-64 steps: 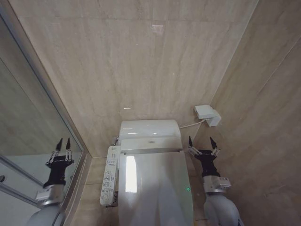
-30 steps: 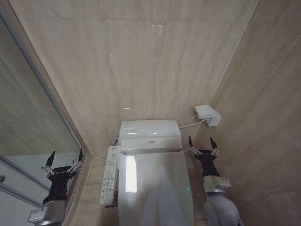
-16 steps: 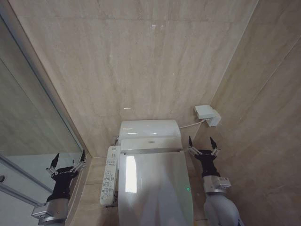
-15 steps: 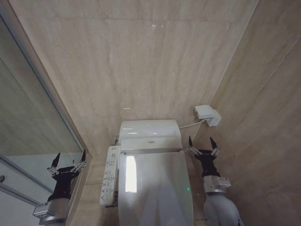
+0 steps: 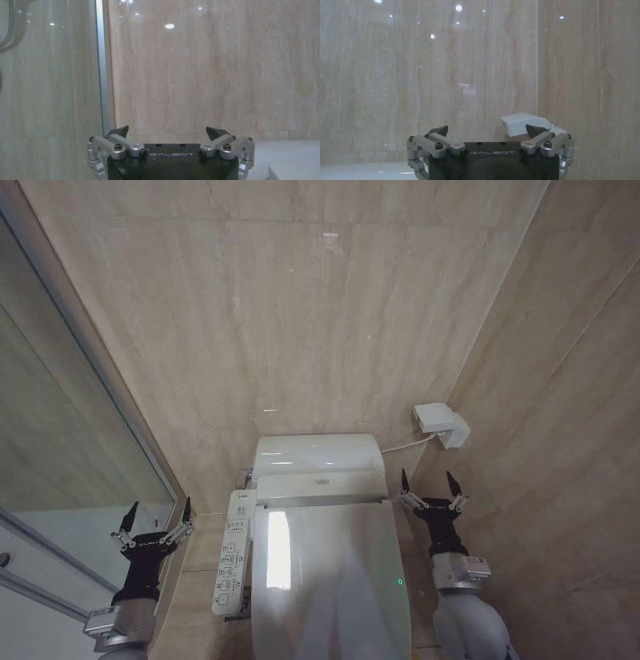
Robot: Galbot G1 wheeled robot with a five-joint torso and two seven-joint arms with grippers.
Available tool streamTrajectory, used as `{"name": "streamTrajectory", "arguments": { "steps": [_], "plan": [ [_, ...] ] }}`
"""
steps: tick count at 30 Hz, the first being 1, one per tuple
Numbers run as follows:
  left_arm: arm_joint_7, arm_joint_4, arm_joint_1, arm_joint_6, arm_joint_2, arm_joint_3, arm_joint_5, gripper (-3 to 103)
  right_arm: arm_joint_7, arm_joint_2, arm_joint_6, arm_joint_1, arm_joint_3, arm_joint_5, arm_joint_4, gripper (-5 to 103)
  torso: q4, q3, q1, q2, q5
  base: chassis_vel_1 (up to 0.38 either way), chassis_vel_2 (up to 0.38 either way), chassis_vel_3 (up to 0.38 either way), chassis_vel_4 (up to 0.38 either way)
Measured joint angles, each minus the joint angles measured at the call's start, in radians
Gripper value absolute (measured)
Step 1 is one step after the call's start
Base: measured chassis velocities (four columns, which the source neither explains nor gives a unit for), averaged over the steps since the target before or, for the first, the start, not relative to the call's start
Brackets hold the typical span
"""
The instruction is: Open the toilet lid, clean the toilet bowl with a toilet brush, close the toilet lid, and flush.
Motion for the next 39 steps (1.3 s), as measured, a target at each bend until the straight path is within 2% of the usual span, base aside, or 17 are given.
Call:
{"name": "streamTrajectory", "arguments": {
  "steps": [39],
  "plan": [
    [-0.006, -0.033, 0.033, 0.002, -0.013, -0.004, 0.030, 100, 0.000, 0.000, 0.000, 0.000, 0.000, 0.000, 0.000, 100, 0.0000, 0.000, 0.000, 0.000, 0.0000, 0.000, 0.000, 0.000, 0.000]
  ]
}}
